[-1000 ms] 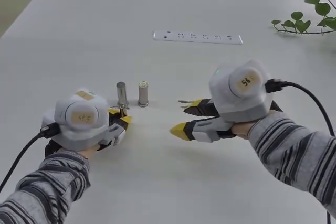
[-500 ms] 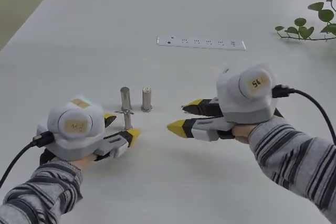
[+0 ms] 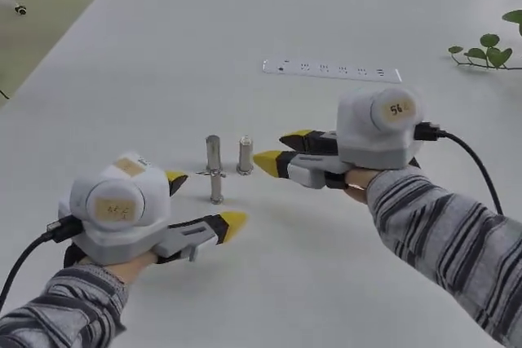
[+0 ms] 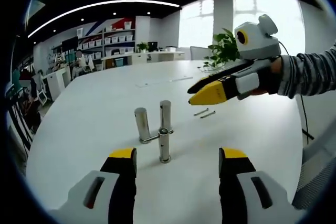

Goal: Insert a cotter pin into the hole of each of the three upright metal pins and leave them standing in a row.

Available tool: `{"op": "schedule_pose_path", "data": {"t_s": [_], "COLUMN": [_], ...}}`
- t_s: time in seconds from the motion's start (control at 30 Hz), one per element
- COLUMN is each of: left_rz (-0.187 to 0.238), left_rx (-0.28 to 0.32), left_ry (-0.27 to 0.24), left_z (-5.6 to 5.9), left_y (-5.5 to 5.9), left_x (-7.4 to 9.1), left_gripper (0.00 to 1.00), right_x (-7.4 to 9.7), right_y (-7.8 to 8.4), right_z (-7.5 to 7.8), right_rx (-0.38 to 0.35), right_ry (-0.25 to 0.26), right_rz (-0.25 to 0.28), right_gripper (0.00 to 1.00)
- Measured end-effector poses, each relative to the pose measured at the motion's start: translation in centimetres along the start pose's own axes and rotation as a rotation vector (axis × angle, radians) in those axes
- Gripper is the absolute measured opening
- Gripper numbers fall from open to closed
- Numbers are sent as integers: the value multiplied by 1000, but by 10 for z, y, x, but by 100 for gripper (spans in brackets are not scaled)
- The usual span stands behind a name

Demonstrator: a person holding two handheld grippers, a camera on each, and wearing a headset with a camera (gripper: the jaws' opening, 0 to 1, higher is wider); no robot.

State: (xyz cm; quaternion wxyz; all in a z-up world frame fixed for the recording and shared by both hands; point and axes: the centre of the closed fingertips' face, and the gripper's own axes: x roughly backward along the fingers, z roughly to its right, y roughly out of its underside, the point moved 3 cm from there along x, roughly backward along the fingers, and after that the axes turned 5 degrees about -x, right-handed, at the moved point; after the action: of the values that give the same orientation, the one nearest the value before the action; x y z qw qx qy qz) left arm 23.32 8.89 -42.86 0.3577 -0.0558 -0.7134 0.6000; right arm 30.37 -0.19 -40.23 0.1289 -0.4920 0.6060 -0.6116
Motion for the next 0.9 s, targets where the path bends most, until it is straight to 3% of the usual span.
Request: {"op": "schedule_pose_path", "data": {"t_s": [0.23,0.5,0.9], "left_rz": [-3,57,38], "left_rx": [1,17,12], "left_ry": [-8,-12,-28], "left_z": [5,10,12], "left_y": [3,-10,-7], "left_x": [7,15,21], "left_gripper": [67,78,92], "right_x": [-18,-39,-55], "right_y": [5,9,21], "right_z": [9,12,11], "right_rx": [-35,-66,-99], "right_ry": [17,46,64], "right_rz": [-15,-22,-32], "right_gripper": [27,24,16]}}
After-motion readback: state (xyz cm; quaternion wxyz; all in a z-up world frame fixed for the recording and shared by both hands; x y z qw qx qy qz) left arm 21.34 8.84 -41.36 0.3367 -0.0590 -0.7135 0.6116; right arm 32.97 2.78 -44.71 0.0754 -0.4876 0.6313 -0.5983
